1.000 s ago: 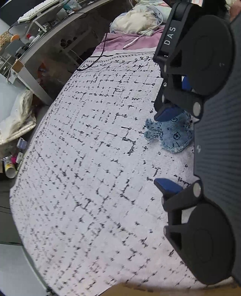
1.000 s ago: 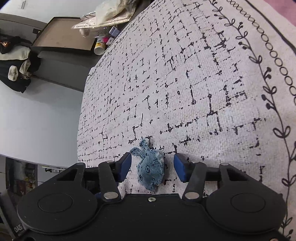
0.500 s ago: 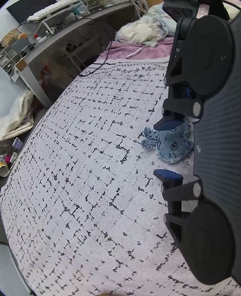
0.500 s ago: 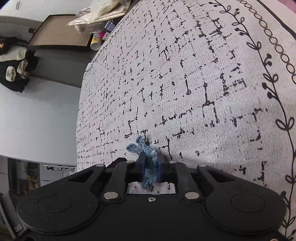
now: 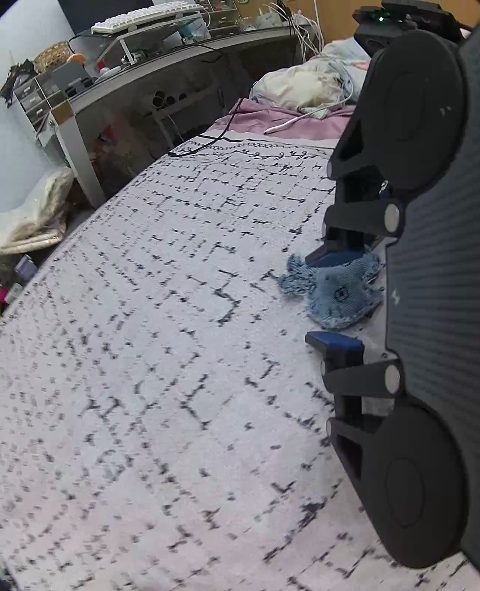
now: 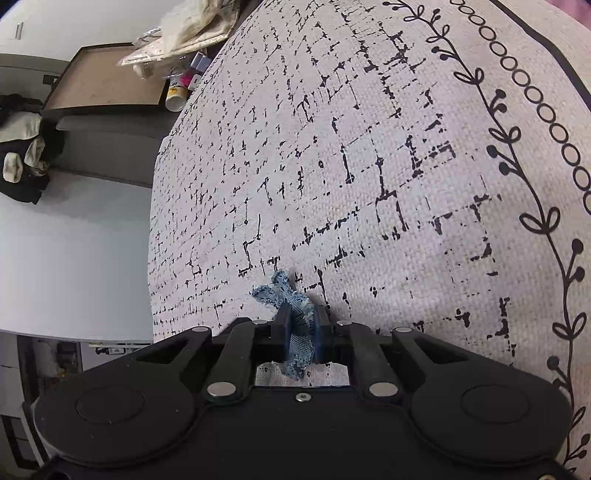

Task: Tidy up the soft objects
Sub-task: 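Grasp the blue bunny plush with the right tool while the left tool closes beside it, then carry the bunny plush to the box and open the right tool to drop it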

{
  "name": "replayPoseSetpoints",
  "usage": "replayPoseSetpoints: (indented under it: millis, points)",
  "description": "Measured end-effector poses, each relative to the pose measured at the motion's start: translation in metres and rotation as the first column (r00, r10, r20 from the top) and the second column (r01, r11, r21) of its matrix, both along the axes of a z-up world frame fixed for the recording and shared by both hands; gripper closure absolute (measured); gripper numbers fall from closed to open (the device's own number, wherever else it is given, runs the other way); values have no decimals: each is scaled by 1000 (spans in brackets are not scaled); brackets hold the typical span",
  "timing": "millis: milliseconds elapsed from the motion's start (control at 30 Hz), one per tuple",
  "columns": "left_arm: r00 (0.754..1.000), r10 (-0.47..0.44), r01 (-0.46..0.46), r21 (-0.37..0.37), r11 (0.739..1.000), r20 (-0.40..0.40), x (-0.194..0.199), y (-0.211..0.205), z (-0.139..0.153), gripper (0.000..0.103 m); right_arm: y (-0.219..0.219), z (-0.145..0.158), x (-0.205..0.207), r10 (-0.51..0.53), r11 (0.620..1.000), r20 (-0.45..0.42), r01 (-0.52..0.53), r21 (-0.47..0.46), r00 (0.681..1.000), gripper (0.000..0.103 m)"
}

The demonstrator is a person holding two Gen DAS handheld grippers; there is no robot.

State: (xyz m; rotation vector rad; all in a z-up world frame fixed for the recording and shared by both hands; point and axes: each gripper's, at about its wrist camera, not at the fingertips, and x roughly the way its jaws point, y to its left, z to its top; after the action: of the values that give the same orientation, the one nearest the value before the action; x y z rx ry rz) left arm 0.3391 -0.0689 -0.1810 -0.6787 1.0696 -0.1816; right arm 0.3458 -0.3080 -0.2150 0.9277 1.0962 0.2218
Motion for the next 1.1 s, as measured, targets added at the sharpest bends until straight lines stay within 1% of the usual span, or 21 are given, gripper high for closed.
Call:
replayPoseSetpoints:
  millis: [100, 267, 367, 400, 433, 467, 500, 567, 600, 667, 800, 900, 1000, 1100]
  points:
    - [1000, -9, 9, 0, 1000, -18, -1, -3, -5, 70, 1, -1, 1, 1, 1000, -1, -1, -10, 1000, 91]
    - [1000, -30, 30, 37, 999, -3, -3, -8, -6, 70, 8, -1, 4, 3, 1000, 4, -3, -30, 1000, 91]
    - [1000, -14, 14, 20, 1000, -9, -3, -8, -8, 70, 11, 0, 3, 6, 999, 13, -5, -43, 1000, 91]
    - [1000, -6, 6, 12, 1000, -10, -3, -7, -9, 72, 11, 0, 2, 5, 999, 16, -4, -43, 1000, 92]
    - [1000, 1, 0, 9, 1000, -10, -3, -7, -9, 77, 10, 0, 2, 4, 999, 16, -3, -43, 1000, 92]
    - [1000, 5, -5, 8, 1000, -9, -3, -6, -9, 79, 10, 1, 1, 3, 999, 16, -2, -40, 1000, 92]
    - [1000, 7, -7, 5, 1000, -9, -4, -5, -9, 80, 10, 2, 0, 1, 999, 17, 0, -36, 1000, 92]
    - [1000, 10, -10, -7, 1000, -9, -4, -3, -7, 86, 7, 3, -4, -1, 999, 19, 2, -35, 1000, 92]
    - [1000, 10, -10, -9, 1000, -7, -5, -2, -6, 87, 6, 4, -6, -3, 999, 19, 3, -33, 1000, 91]
    - [1000, 9, -9, -11, 1000, 2, -7, -1, -1, 89, 3, 6, -10, -9, 1000, 20, 9, -28, 1000, 91]
    - [1000, 3, -3, -16, 1000, 24, -16, 2, 12, 89, 2, 18, -19, -5, 1000, 51, 6, -24, 999, 91]
    - [999, 9, -9, -11, 1000, 37, -22, 3, 23, 89, 1, 27, -28, 2, 1000, 62, -2, 0, 998, 91]
    - [998, 8, -6, -37, 999, 61, -30, 8, 37, 89, -2, 39, -38, -18, 999, 87, 16, 28, 996, 91]
    - [996, 9, -6, -42, 999, 84, -37, 10, 50, 91, 0, 51, -48, -24, 999, 116, 21, 29, 993, 91]
